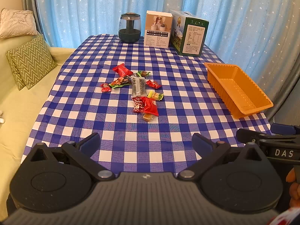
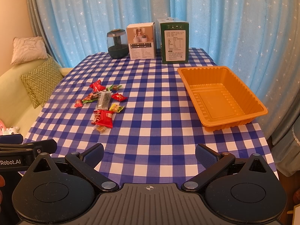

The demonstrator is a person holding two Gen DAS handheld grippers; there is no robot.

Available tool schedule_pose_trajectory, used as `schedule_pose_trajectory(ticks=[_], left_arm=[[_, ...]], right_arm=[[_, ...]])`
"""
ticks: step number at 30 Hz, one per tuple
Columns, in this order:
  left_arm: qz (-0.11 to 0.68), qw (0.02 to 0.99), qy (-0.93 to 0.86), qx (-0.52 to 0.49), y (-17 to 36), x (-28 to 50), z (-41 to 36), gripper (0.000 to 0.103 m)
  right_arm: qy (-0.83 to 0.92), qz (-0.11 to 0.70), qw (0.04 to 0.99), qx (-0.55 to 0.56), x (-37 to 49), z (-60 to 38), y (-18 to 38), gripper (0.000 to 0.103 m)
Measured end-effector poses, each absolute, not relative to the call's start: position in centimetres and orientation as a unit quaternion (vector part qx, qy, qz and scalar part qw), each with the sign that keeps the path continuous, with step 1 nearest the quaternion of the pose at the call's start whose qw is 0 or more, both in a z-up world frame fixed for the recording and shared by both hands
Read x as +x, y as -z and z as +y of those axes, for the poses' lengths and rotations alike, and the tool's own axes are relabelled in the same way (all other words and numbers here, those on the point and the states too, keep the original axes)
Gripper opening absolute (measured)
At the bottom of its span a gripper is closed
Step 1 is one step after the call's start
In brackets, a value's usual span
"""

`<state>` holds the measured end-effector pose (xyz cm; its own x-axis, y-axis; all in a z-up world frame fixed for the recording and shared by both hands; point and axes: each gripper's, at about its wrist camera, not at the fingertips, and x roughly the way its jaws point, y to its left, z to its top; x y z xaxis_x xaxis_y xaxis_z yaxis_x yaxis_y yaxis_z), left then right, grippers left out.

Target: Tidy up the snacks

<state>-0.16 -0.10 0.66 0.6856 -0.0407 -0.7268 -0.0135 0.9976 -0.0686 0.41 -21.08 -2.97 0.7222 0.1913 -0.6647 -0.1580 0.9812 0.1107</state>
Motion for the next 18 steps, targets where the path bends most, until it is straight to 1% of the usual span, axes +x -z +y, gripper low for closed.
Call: schedule_pose_trajectory(ticks=[18], left_arm=[[0.4,0.916,0.006,-0.035,-0.33,0.26,0.17,0.103]], right_arm=[[-0.094,0.364,0.926,0.027,0.59,-20.84,3.76,0.103]])
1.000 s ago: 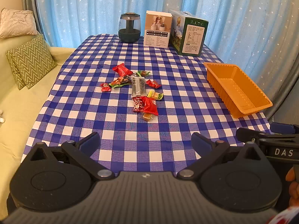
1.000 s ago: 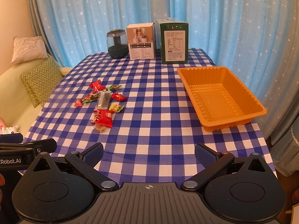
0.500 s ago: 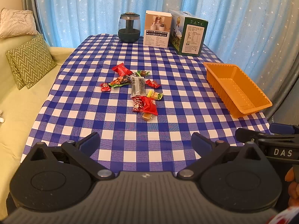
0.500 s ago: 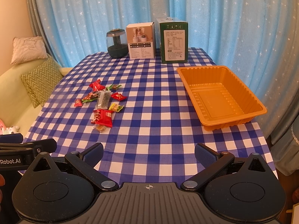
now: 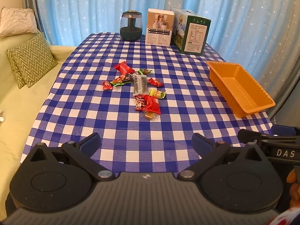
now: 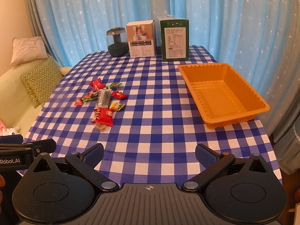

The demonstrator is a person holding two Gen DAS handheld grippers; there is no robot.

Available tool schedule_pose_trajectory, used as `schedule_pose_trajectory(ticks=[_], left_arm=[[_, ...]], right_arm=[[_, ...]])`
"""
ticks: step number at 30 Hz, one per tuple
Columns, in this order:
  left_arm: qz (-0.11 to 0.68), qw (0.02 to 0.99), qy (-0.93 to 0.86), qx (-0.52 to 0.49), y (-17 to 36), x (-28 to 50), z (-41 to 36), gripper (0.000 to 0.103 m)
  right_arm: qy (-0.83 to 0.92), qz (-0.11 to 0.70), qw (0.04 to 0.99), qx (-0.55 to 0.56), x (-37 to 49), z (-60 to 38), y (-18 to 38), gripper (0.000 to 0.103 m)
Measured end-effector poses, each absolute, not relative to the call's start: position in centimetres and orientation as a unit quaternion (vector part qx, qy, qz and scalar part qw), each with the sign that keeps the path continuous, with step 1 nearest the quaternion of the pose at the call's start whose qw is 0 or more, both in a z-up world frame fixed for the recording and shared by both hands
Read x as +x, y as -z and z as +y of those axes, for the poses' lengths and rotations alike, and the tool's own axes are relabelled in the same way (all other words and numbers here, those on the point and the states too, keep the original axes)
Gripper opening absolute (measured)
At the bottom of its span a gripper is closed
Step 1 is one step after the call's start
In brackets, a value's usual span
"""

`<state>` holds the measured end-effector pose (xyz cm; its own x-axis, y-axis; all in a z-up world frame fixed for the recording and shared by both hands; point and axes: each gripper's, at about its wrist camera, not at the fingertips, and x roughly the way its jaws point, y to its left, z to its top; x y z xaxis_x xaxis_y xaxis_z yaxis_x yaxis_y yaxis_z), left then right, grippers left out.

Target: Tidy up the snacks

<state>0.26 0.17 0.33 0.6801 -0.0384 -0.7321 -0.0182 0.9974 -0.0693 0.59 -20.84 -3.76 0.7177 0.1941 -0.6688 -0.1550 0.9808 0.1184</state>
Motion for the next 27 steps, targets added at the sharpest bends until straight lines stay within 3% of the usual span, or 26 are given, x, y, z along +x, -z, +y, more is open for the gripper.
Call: schedule_pose_trajectory(ticks=[27], left_arm=[[0.408,0.911,-0.015,-0.06,5.1,10.4,8.1,0.103]], right_arm=[[-0.145,0.358,0.921,0.043,10.2,-15.0,8.9,0.102]])
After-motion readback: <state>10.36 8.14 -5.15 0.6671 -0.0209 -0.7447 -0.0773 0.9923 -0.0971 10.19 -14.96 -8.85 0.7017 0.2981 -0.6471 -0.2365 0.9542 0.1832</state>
